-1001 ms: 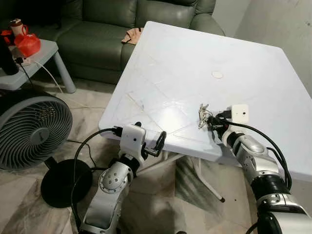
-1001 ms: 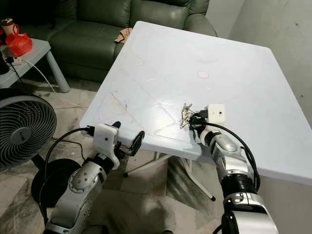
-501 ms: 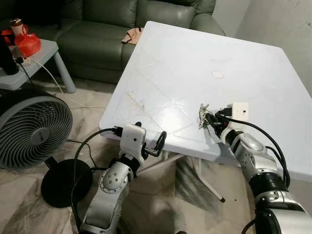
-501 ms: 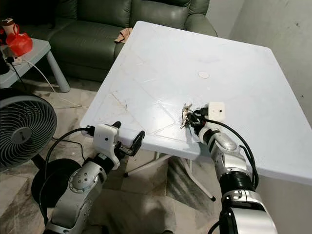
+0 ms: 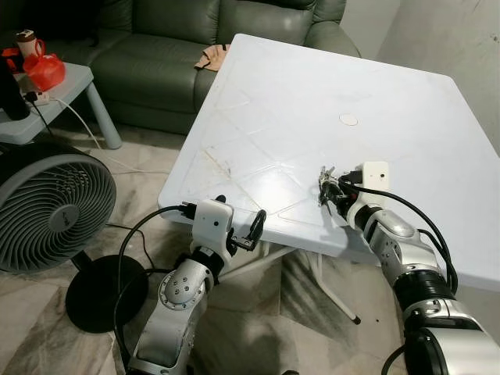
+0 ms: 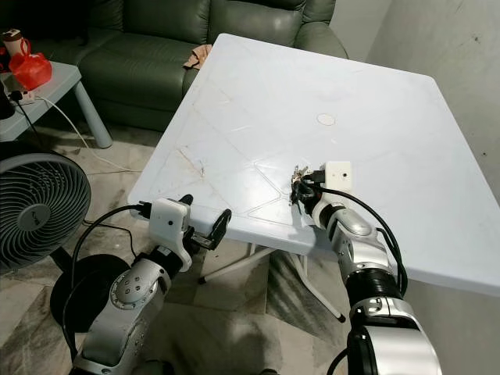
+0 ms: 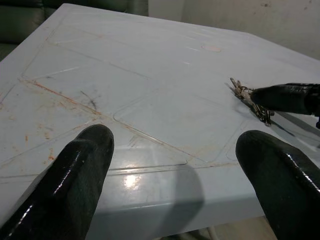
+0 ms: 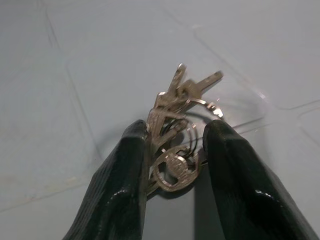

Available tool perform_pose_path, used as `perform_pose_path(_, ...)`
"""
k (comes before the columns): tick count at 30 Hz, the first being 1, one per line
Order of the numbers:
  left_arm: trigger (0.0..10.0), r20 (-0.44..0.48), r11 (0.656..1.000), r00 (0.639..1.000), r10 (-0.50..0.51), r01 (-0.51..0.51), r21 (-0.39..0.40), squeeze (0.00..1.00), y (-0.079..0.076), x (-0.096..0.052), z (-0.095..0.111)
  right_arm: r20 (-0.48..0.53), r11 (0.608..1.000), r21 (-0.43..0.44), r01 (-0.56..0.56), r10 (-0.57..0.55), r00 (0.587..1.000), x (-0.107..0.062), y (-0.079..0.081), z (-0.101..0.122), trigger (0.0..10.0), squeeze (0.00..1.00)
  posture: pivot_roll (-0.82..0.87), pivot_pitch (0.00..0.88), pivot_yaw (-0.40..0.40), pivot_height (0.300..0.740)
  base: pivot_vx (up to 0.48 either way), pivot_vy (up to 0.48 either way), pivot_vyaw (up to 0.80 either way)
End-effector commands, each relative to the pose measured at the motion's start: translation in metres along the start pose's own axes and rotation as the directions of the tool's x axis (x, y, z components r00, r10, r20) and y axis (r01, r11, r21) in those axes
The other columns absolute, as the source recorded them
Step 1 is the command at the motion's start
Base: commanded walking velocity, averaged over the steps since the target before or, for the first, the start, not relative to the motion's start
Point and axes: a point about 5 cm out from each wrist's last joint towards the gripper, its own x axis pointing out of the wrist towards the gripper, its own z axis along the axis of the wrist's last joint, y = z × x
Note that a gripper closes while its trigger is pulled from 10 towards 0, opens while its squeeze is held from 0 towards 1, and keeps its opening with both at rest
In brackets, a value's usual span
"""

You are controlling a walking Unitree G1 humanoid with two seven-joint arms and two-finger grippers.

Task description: Hang keys on a hook

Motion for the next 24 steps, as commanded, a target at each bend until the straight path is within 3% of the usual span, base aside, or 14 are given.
perform_pose_path(1,10.0,-0.004,1.000,1.000,-0.008,0.008,0.001,0.00,-0.0046,-0.0014,-0.0011,-0.007,1.000,-0.011,-0.001,0.001,1.000,0.0013,0.0006,0.0012,10.0,0.00,0.06,0.149,-0.117,0.711,0.000,0.000,0.00)
perform_pose_path(4,10.0,-0.004,1.000,1.000,-0.006,0.006,0.003,0.00,-0.0047,-0.0016,-0.0010,0.000,1.000,-0.010,-0.009,0.009,1.000,0.0017,0.0022,0.0016,9.7,0.00,0.06,0.149,-0.117,0.711,0.000,0.000,0.00)
perform_pose_path(5,10.0,-0.004,1.000,1.000,-0.005,0.006,0.002,0.00,-0.0047,-0.0017,-0.0010,0.000,1.000,-0.010,-0.010,0.010,1.000,0.0017,0.0023,0.0016,7.6,0.00,0.07,0.149,-0.119,0.711,0.000,0.000,0.00)
perform_pose_path(8,10.0,-0.004,1.000,1.000,-0.003,0.003,0.003,0.00,-0.0044,-0.0019,-0.0011,0.010,1.000,-0.014,-0.009,0.009,1.000,0.0014,0.0020,0.0020,4.7,0.00,0.07,0.150,-0.119,0.711,0.000,0.000,0.00)
perform_pose_path(9,10.0,-0.004,1.000,1.000,-0.003,0.003,0.003,0.00,-0.0045,-0.0019,-0.0011,0.014,1.000,-0.013,-0.010,0.010,1.000,0.0013,0.0020,0.0022,4.7,0.00,0.07,0.150,-0.119,0.711,0.000,0.000,0.00)
perform_pose_path(10,10.0,-0.004,1.000,1.000,-0.002,0.002,0.003,0.00,-0.0043,-0.0019,-0.0011,0.014,1.000,-0.016,-0.006,0.007,1.000,0.0014,0.0017,0.0022,1.5,0.00,0.07,0.150,-0.119,0.711,0.000,0.000,0.00)
perform_pose_path(14,10.0,-0.003,1.000,1.000,-0.001,0.001,0.004,0.00,-0.0040,-0.0019,-0.0010,0.014,1.000,-0.020,-0.002,0.003,1.000,0.0014,0.0009,0.0024,1.5,0.00,0.07,0.150,-0.119,0.711,0.000,0.000,0.00)
perform_pose_path(15,10.0,-0.003,1.000,1.000,-0.001,0.001,0.004,0.00,-0.0040,-0.0019,-0.0010,0.016,1.000,-0.019,-0.002,0.002,1.000,0.0013,0.0007,0.0027,0.0,0.00,0.07,0.150,-0.119,0.711,0.000,0.000,0.00)
perform_pose_path(24,10.0,-0.001,1.000,1.000,-0.004,0.004,0.004,0.00,-0.0047,-0.0012,-0.0004,0.041,1.000,-0.028,0.007,-0.006,0.999,-0.0004,-0.0037,0.0057,0.0,0.00,0.06,0.153,-0.118,0.711,0.000,0.000,0.00)
